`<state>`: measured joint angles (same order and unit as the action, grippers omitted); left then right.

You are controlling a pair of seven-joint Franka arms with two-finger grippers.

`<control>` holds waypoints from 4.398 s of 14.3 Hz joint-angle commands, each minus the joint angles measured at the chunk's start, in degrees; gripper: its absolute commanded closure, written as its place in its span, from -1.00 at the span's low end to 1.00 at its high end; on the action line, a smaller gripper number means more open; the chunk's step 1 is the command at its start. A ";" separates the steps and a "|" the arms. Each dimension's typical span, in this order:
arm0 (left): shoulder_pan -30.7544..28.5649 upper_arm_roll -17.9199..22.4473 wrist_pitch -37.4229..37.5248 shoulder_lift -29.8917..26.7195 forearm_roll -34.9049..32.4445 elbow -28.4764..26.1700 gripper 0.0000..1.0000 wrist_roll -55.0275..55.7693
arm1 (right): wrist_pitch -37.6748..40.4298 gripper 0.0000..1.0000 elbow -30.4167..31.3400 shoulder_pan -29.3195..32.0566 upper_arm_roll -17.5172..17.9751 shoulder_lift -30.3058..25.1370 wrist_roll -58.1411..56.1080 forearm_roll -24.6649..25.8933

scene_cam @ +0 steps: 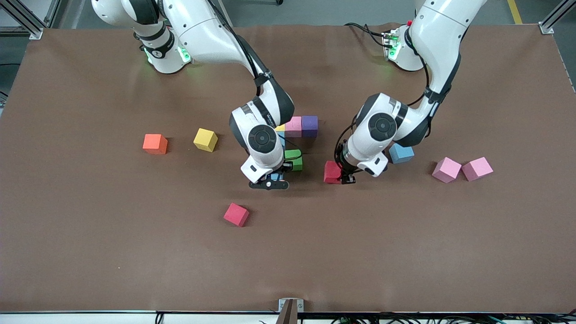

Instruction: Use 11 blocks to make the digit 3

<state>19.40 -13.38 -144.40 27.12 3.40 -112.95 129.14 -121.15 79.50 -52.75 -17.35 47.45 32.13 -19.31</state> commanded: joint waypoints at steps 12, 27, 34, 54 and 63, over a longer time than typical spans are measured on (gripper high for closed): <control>5.65 -0.15 -1.59 3.03 -0.33 1.15 0.42 8.59 | -0.05 0.96 -0.75 -0.42 -0.05 1.15 2.14 -1.16; 7.59 0.20 -1.50 5.93 -2.61 3.96 0.42 11.66 | -2.60 0.96 -1.45 -0.86 -0.05 2.29 0.47 -1.08; 8.02 0.20 -1.50 7.60 -2.96 5.63 0.42 12.89 | -2.34 0.93 -1.45 -1.03 -0.05 2.29 0.39 -1.08; 8.46 0.20 -1.41 8.74 -3.40 6.77 0.39 12.98 | -0.67 -1.00 -1.45 -1.12 -0.22 1.94 -3.83 0.32; 8.46 0.11 -1.33 8.92 -3.40 7.48 0.31 12.98 | -0.58 -1.00 -1.45 -0.68 -0.31 0.98 -3.83 0.95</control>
<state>27.08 -13.72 -145.64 34.57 1.26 -107.17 140.54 -122.66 78.80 -53.64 -17.42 48.93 28.65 -19.03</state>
